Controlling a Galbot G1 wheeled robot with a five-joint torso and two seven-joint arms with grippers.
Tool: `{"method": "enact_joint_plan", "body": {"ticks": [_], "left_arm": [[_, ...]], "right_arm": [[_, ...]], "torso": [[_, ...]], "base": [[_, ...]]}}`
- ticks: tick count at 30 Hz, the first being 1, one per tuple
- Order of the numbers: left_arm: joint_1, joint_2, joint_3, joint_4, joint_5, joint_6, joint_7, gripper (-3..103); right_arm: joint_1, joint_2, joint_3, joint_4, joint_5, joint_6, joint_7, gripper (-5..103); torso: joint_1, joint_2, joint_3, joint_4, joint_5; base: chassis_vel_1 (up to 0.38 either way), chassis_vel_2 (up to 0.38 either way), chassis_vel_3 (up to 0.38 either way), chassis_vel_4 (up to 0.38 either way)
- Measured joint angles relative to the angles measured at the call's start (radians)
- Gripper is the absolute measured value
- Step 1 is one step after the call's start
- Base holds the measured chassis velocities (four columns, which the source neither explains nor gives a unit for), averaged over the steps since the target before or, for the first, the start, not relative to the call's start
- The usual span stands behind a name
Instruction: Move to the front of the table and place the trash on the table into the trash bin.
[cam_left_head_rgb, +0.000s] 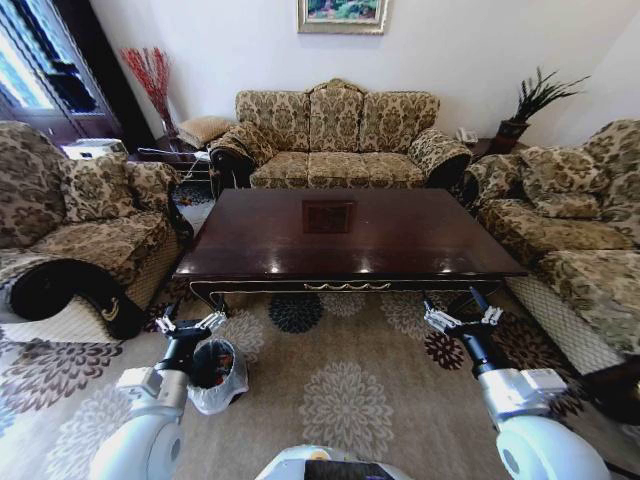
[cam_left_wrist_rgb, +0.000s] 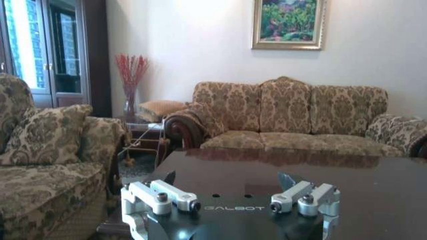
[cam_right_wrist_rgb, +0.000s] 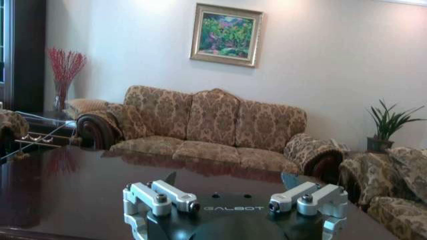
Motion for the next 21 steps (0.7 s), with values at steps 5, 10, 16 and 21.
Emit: {"method": "enact_joint_plan", "body": {"ticks": [5,10,16,21], "left_arm": [[0.000,0.000,0.000,0.000,-0.001,-0.001,0.000,100],[0.000,0.000,0.000,0.000,-0.001,-0.001,-0.001,100],[0.000,0.000,0.000,0.000,-0.001,-0.001,-0.001,100],[0.000,0.000,0.000,0.000,-0.001,-0.002,-0.001,100]], "right_arm": [[0.001,-0.001,-0.001,-0.001,0.001,-0.001,0.000,100],[0.001,-0.001,-0.001,-0.001,0.001,-0.001,0.001,100],[0.001,-0.002,-0.001,-0.001,0.002,-0.001,0.002,100],[0.001,-0.002,-0.001,-0.002,0.002,-0.001,0.002,100]], "torso": [[0.000,0.000,0.000,0.0000,0.0002],[0.000,0.000,0.000,0.0001,0.0002],[0.000,0.000,0.000,0.0000,0.0007],[0.000,0.000,0.000,0.0000,0.0009]], "base": [[-0.090,-0.122,0.113,0.104],[-0.207,-0.237,0.224,0.213],[-0.238,-0.261,0.249,0.252],[-0.097,-0.165,0.111,0.113]]}}
